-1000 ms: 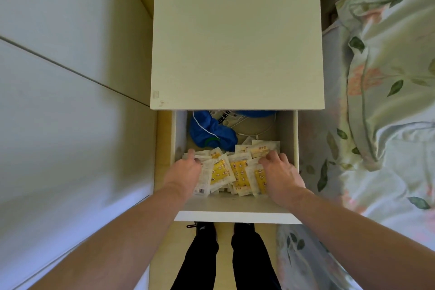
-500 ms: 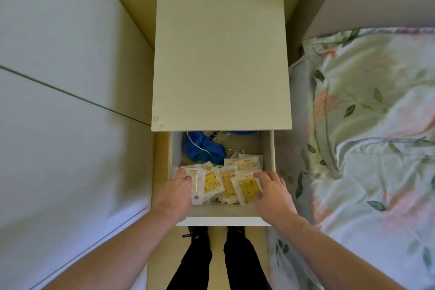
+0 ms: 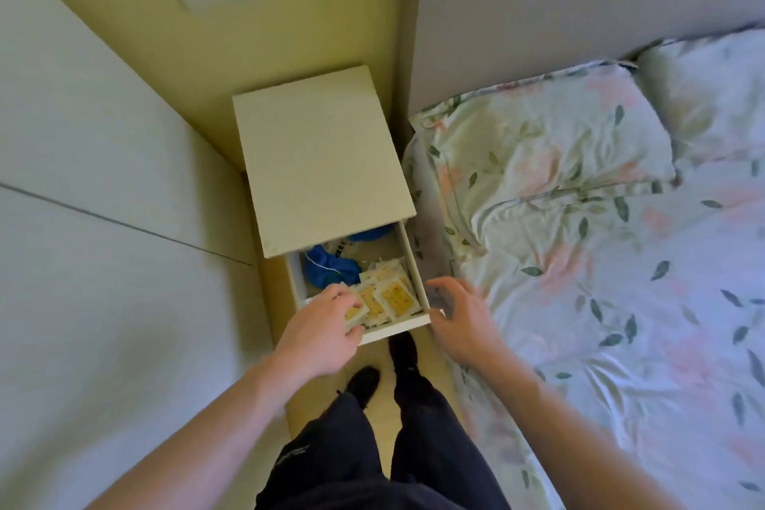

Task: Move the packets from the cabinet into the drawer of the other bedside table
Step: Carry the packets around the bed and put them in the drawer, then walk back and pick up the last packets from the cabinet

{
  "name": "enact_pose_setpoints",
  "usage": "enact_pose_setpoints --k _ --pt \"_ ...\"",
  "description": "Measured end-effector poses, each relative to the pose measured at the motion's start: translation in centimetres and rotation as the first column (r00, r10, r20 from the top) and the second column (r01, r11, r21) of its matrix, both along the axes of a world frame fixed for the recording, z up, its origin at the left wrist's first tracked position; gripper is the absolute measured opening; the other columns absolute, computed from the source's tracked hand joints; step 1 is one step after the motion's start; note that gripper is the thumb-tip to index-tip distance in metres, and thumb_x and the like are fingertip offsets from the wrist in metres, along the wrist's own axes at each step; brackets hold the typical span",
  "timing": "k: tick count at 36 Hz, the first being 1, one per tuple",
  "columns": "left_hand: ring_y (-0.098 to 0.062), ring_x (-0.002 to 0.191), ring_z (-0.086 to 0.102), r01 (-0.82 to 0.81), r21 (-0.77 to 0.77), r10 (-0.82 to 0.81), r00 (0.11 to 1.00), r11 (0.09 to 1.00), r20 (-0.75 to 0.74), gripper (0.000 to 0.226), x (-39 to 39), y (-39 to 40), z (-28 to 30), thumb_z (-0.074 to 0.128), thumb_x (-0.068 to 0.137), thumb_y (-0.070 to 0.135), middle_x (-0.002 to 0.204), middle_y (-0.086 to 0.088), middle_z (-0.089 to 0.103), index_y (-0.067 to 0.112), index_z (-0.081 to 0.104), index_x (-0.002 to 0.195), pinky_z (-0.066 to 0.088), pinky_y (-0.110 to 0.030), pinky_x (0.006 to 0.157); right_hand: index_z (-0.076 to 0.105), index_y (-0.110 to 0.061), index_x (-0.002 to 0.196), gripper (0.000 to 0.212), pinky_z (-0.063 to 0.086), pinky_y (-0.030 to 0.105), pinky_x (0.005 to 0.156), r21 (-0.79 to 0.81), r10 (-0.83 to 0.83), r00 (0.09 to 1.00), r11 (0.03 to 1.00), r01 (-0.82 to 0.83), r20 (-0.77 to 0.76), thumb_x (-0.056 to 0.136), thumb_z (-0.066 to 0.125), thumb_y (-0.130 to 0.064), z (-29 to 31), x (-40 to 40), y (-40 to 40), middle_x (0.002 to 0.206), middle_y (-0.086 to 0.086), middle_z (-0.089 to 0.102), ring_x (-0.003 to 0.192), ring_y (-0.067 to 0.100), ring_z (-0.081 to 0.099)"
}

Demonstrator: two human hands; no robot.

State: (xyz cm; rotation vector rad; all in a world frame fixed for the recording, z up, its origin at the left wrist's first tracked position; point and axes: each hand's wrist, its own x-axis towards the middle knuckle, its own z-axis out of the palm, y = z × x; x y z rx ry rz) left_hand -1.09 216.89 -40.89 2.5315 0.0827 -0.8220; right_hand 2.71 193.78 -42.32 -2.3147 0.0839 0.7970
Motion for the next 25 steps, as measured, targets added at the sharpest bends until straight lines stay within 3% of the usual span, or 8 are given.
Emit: enact_pose_setpoints --k 2,4,7,9,13,16,19,25 --pt "-0.003 0.097 0.061 0.056 -0.028 -0.055 0.998 0.998 0.024 0.046 0.0 -0.7 1.6 0.056 0.098 0.042 0.148 0.016 0.036 0.03 0.049 0.142 0.053 -0.02 0.08 0.057 -0.041 0.129 0.038 0.053 0.02 0.093 0.023 -0.056 0.998 0.998 0.056 0.012 0.094 0.061 -0.028 1.8 -2.3 -0.6 0.133 -0.021 0.05 0.105 -0.004 0.06" --pt "-0.002 0.101 0.061 0.119 -0.048 -0.117 0.992 0.992 0.054 0.048 -0.2 -1.5 3.1 0.056 0.098 0.044 0.149 0.017 0.035 0.032 0.047 0.143 0.054 -0.022 0.084 0.058 -0.041 0.129 0.035 0.045 0.01 0.084 0.017 -0.119 0.993 0.993 0.119 0.025 0.096 0.061 -0.029 4.0 -4.9 -1.0 0.13 -0.022 0.047 0.097 -0.007 0.056" --pt "-0.005 0.118 0.055 0.2 -0.072 -0.194 0.977 0.977 0.092 0.049 -0.9 -2.8 5.6 0.057 0.097 0.043 0.149 0.017 0.034 0.033 0.046 0.144 0.049 -0.025 0.095 0.056 -0.044 0.129 0.035 0.048 0.028 0.104 0.039 -0.222 0.974 0.975 0.22 0.053 0.097 0.06 -0.032 6.4 -9.2 -2.0 0.128 -0.023 0.046 0.121 0.002 0.051" --pt "-0.006 0.125 0.051 0.255 -0.085 -0.243 0.962 0.963 0.126 0.049 -1.6 -3.9 7.5 0.057 0.098 0.042 0.149 0.018 0.034 0.032 0.046 0.144 0.048 -0.028 0.1 0.055 -0.046 0.13 0.037 0.049 0.034 0.106 0.066 -0.28 0.958 0.959 0.276 0.061 0.096 0.06 -0.031 8.0 -11.7 -2.9 0.128 -0.023 0.048 0.124 0.004 0.052" --pt "-0.004 0.128 0.046 0.378 -0.086 -0.358 0.915 0.922 0.186 0.047 -3.8 -6.9 10.8 0.057 0.098 0.042 0.146 0.02 0.035 0.033 0.046 0.142 0.043 -0.024 0.104 0.052 -0.054 0.122 0.037 0.047 0.014 0.091 0.123 -0.413 0.904 0.908 0.399 0.111 0.097 0.06 -0.028 11.6 -16.7 -5.2 0.122 -0.026 0.05 0.11 -0.01 0.052" --pt "-0.003 0.13 0.044 0.478 -0.096 -0.447 0.863 0.873 0.234 0.047 -5.7 -10.2 12.8 0.056 0.098 0.045 0.146 0.022 0.035 0.034 0.046 0.143 0.04 -0.022 0.105 0.05 -0.048 0.136 0.042 0.046 0.026 0.102 0.119 -0.5 0.852 0.865 0.487 0.154 0.096 0.06 -0.036 13.8 -20.8 -8.1 0.136 -0.021 0.046 0.124 0.001 0.048" --pt "-0.003 0.132 0.043 0.584 -0.081 -0.543 0.79 0.808 0.282 0.046 -7.9 -14.4 14.6 0.057 0.098 0.045 0.145 0.023 0.036 0.036 0.047 0.142 0.039 -0.022 0.106 0.047 -0.044 0.142 0.048 0.042 0.032 0.113 0.116 -0.564 0.796 0.825 0.553 0.218 0.096 0.06 -0.039 15.9 -25.4 -11.3 0.145 -0.023 0.043 0.132 0.0 0.044" --pt "-0.008 0.138 0.04 0.766 -0.026 -0.704 0.602 0.642 0.378 0.049 -14.8 -25.5 18.3 0.06 0.096 0.042 0.149 0.018 0.038 0.033 0.048 0.143 0.035 -0.031 0.115 0.045 -0.049 0.143 0.051 0.043 0.034 0.113 0.148 -0.726 0.627 0.679 0.719 0.282 0.095 0.061 -0.043 18.5 -38.0 -18.5 0.148 -0.03 0.041 0.134 -0.004 0.044"
